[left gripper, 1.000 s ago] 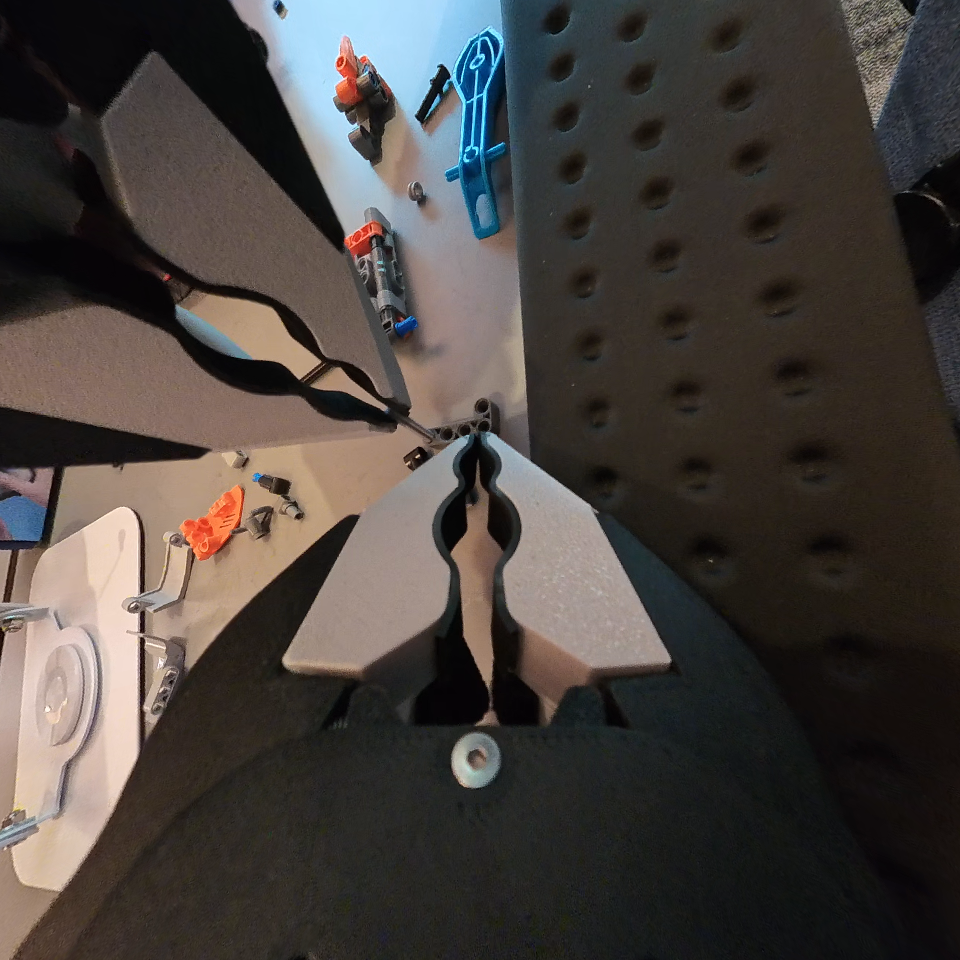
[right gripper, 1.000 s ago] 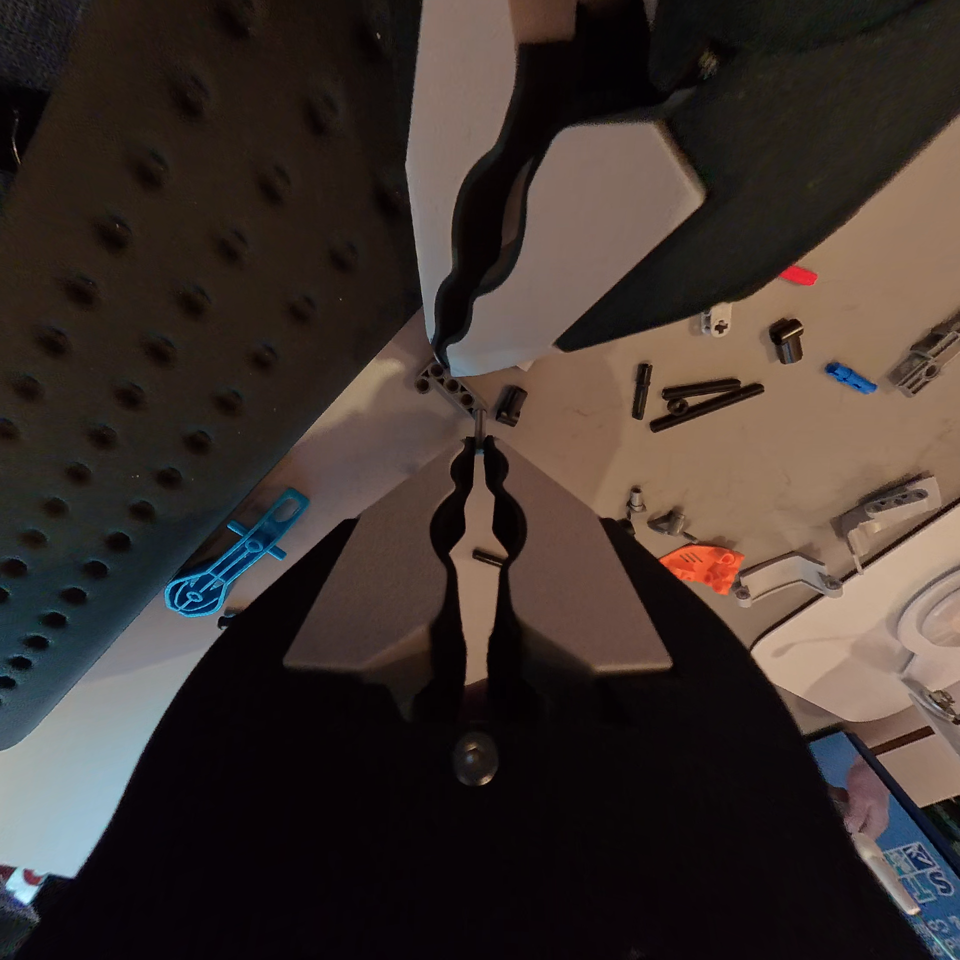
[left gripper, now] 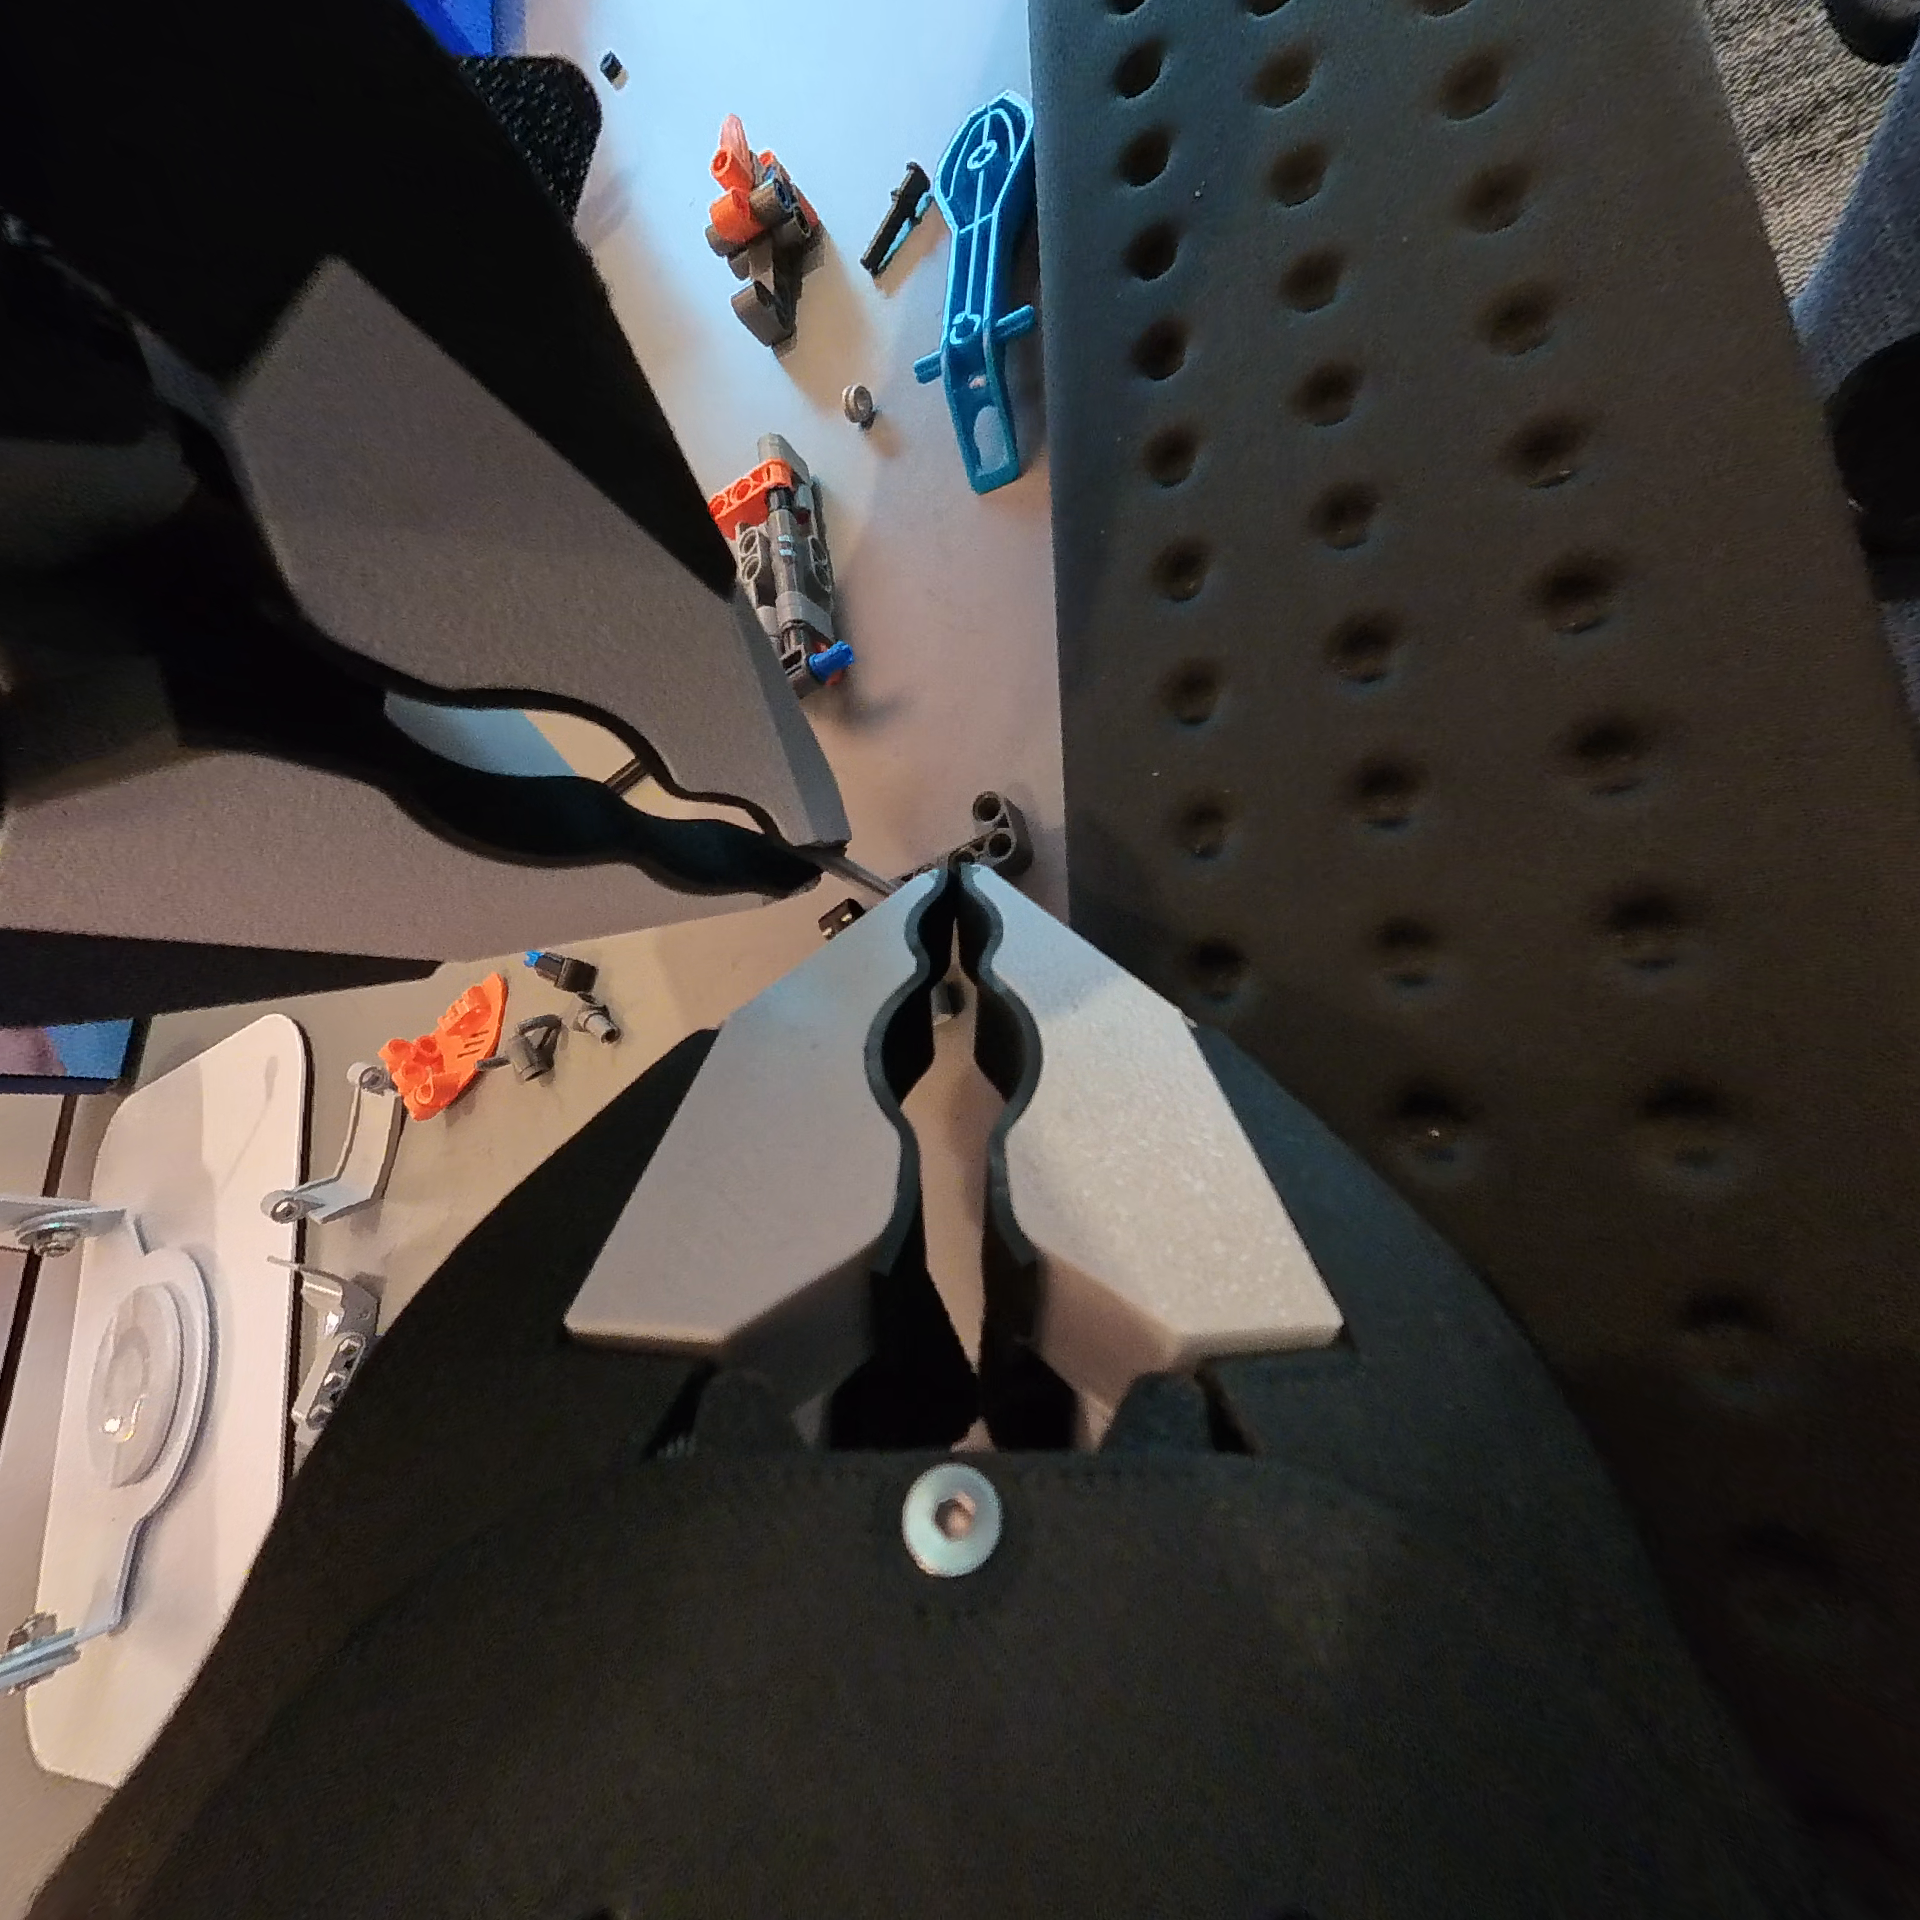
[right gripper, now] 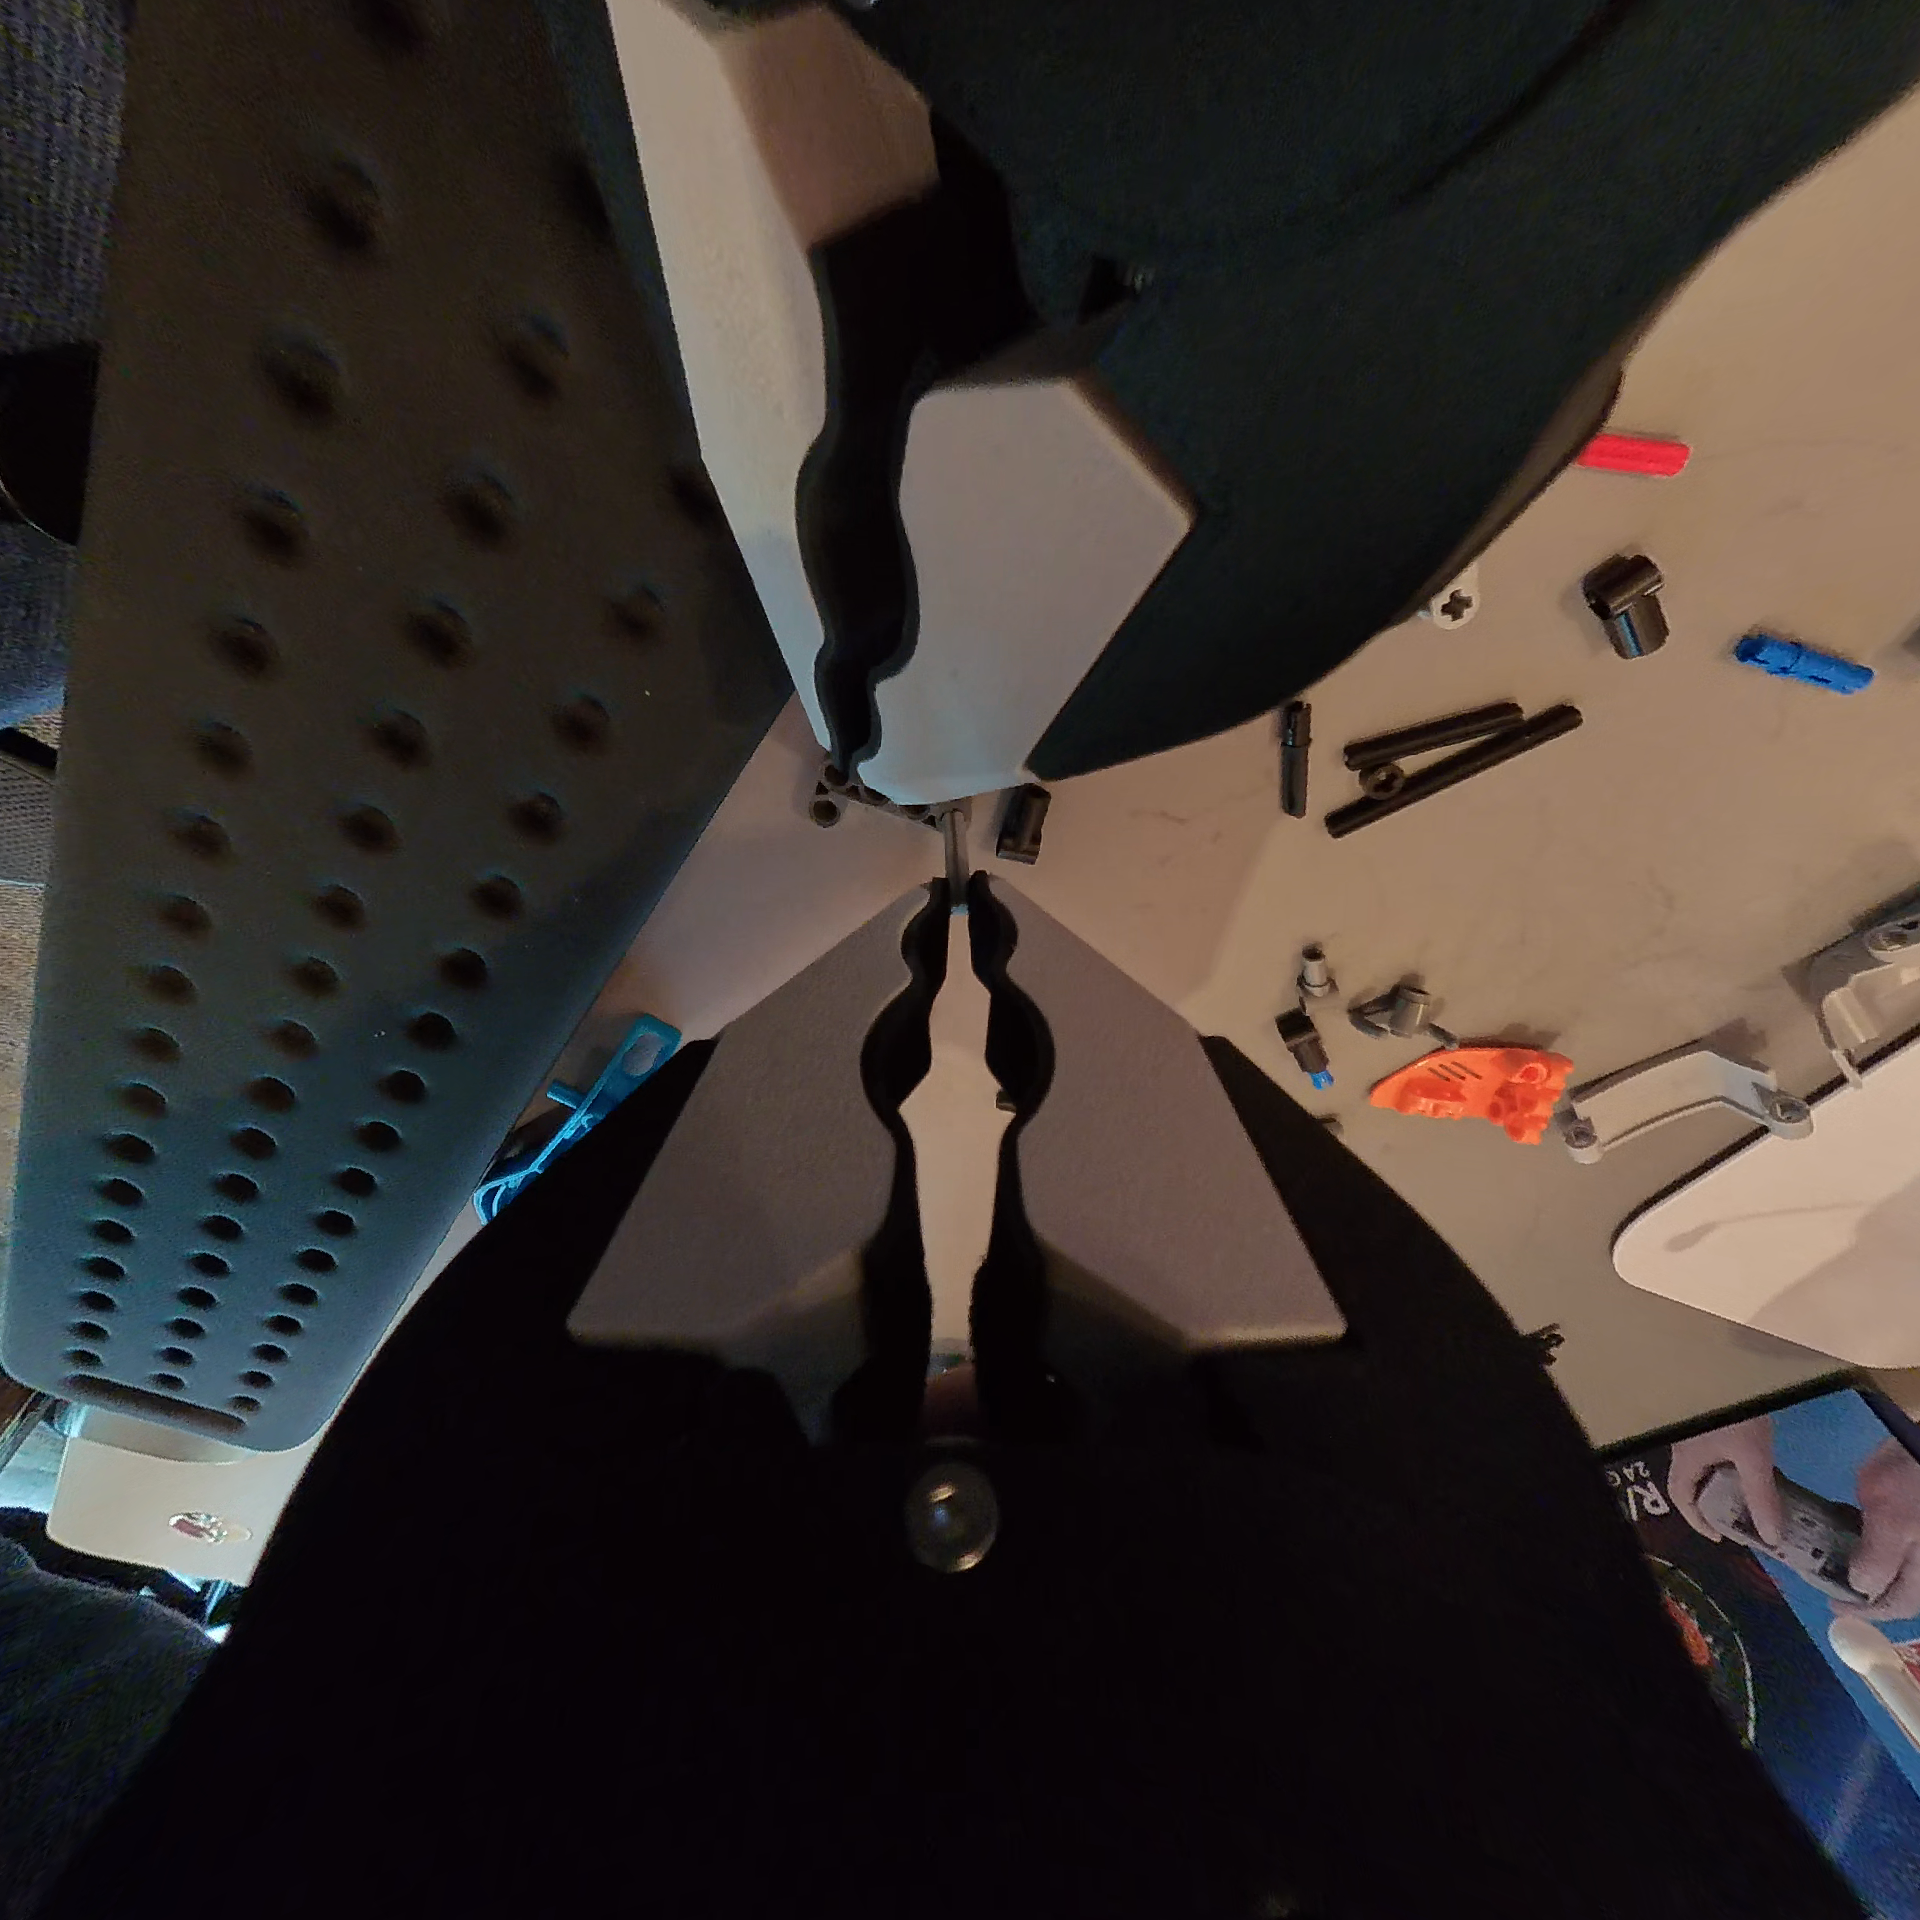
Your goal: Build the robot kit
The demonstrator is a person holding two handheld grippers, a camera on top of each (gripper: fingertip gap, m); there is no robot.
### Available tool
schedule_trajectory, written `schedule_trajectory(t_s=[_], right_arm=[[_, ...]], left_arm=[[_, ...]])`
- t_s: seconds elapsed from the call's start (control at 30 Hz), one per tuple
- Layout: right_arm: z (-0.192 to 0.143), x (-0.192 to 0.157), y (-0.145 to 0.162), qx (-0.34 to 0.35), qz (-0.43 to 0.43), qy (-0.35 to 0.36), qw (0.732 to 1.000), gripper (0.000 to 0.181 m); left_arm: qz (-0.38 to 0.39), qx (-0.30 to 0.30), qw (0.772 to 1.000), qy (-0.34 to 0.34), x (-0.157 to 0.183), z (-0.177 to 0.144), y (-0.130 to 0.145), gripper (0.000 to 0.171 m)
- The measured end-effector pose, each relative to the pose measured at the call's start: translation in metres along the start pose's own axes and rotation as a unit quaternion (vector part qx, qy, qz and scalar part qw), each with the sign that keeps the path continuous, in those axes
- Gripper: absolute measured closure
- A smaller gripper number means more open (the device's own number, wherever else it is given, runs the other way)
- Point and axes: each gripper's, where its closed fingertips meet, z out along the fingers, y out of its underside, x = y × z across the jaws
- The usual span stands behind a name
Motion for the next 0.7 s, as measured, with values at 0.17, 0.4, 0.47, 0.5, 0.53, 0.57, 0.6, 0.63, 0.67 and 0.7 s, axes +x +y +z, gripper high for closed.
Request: schedule_trajectory(t_s=[0.17, 0.4, 0.47, 0.5, 0.53, 0.57, 0.6, 0.63, 0.67, 0.7], right_arm=[[0.0, -0.001, 0.002, -0.002, 0.002, 0.007, 1.0, 0.181], [0.001, 0.005, 0.021, -0.016, 0.03, 0.018, 0.999, 0.181], [0.001, 0.008, 0.029, -0.025, 0.038, 0.023, 0.999, 0.181], [0.001, 0.009, 0.031, -0.027, 0.041, 0.024, 0.999, 0.181], [0.001, 0.01, 0.034, -0.029, 0.045, 0.025, 0.998, 0.181], [0.002, 0.012, 0.037, -0.033, 0.048, 0.027, 0.998, 0.181], [0.002, 0.013, 0.04, -0.035, 0.051, 0.027, 0.998, 0.181], [0.002, 0.015, 0.042, -0.039, 0.054, 0.029, 0.997, 0.181], [0.002, 0.016, 0.044, -0.043, 0.056, 0.03, 0.997, 0.181], [0.002, 0.017, 0.045, -0.045, 0.057, 0.029, 0.997, 0.181]], left_arm=[[0.004, 0.001, 1.0, -0.008, -0.002, 0.0, -0.001, 0.171], [0.014, 0.016, 1.0, -0.019, -0.007, 0.005, -0.012, 0.171], [0.012, 0.006, 1.0, -0.011, -0.008, 0.009, -0.01, 0.171], [0.012, -0.006, 1.0, -0.007, -0.009, 0.012, -0.006, 0.171], [0.014, -0.008, 1.0, -0.008, -0.011, 0.015, -0.006, 0.171], [0.013, -0.009, 1.0, -0.009, -0.014, 0.016, -0.006, 0.171], [0.014, -0.017, 1.0, -0.006, -0.015, 0.019, -0.004, 0.171], [0.013, -0.026, 1.0, -0.005, -0.017, 0.021, 0.0, 0.171], [0.01, -0.028, 1.0, -0.005, -0.019, 0.024, 0.001, 0.171], [0.003, -0.026, 1.0, -0.003, -0.02, 0.025, 0.001, 0.171]])
